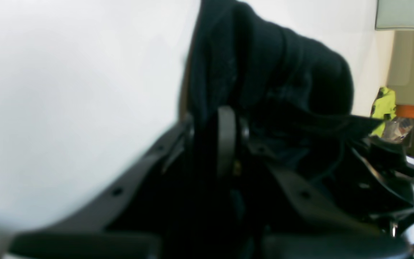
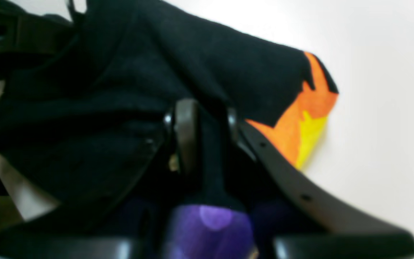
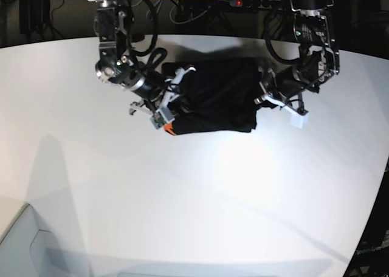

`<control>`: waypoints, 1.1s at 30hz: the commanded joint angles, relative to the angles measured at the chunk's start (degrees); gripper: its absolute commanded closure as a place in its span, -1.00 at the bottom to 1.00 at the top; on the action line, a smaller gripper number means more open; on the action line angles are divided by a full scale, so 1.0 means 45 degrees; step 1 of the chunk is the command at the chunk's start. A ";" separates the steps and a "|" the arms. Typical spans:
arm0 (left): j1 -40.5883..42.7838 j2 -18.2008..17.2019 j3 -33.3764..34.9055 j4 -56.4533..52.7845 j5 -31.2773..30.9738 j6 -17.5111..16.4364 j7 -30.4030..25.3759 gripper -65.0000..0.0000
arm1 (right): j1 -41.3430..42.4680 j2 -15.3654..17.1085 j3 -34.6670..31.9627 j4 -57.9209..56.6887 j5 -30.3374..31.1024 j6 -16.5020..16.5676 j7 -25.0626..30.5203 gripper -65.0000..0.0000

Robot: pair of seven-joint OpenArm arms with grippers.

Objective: Layout the t-shirt on the table in an organized manner, then fold the t-shirt properly
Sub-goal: 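Push the folded bundle square with the left gripper while the right withdraws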

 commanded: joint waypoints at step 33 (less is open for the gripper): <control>-0.8880 -0.0213 1.2813 -0.3130 0.4974 0.0303 -0.1549 1.00 | -0.1334 -0.0106 0.5856 0.5304 -0.0128 0.0042 -0.0175 0.71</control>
